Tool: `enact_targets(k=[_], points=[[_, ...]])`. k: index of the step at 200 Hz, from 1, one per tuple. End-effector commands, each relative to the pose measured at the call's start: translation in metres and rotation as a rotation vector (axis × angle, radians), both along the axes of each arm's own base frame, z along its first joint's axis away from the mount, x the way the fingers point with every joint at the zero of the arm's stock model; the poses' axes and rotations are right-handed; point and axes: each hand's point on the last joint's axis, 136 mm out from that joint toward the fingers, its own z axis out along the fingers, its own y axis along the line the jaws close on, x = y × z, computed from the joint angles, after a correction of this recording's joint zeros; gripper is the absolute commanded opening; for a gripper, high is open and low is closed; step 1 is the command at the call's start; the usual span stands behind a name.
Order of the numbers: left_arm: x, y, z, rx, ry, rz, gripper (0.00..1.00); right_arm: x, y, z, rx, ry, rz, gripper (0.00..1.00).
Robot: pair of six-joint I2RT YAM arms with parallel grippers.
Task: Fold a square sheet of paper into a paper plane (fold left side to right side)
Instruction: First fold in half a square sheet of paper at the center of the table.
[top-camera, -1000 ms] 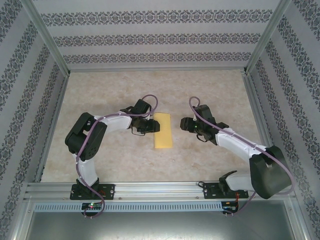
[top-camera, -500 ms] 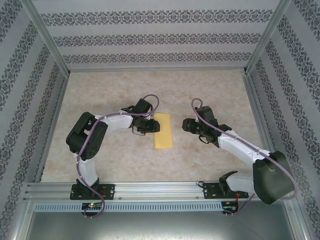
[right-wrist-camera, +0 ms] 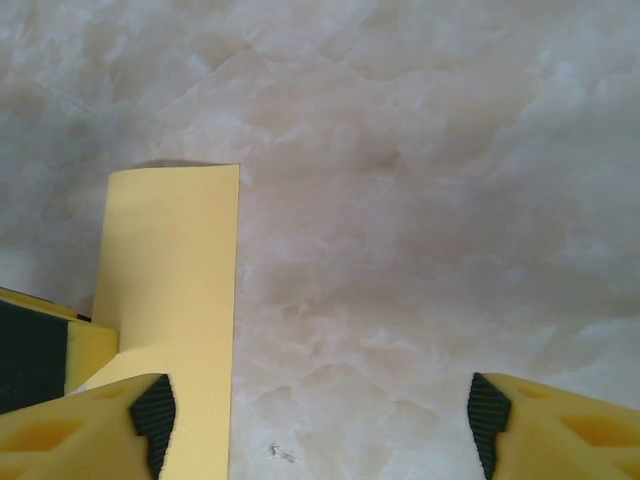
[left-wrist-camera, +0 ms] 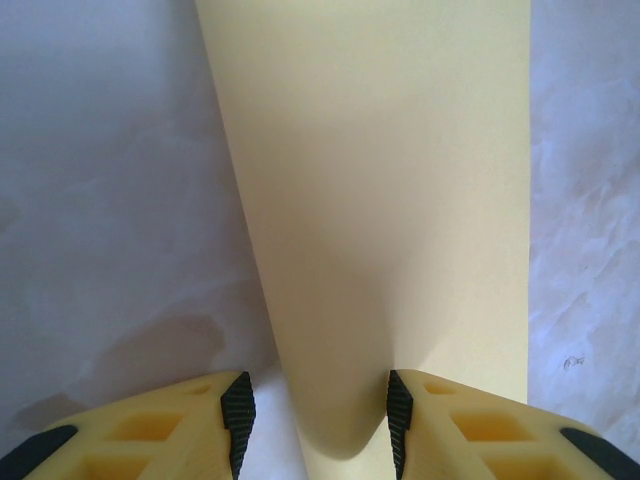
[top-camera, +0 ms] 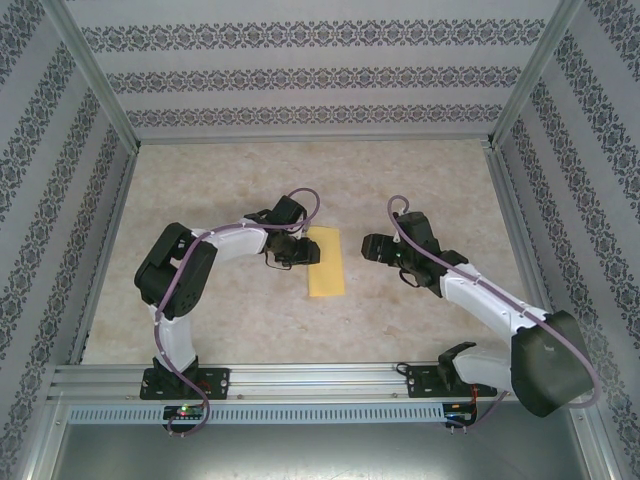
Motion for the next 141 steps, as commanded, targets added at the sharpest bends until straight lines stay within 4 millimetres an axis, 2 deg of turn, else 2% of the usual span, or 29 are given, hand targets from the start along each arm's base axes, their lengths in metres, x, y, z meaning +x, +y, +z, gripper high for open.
enact_targets(k=[1, 27, 141], points=[[-0.014, 0.0108, -0.0351, 0.107, 0.056, -0.019, 0.45, -0.0025, -0.0015, 0.0029, 0.028, -0.01, -0.008, 0.88], [-0.0136, 0.0111, -0.0357, 0.11, 0.056, -0.018, 0.45, -0.0033, -0.0013, 0.0038, 0.043, -0.015, -0.01, 0.98], [-0.0137, 0.0126, -0.0374, 0.123, 0.061, -0.022, 0.45, -0.0031, 0.0065, -0.0004, 0.073, 0.007, 0.014, 0.98]])
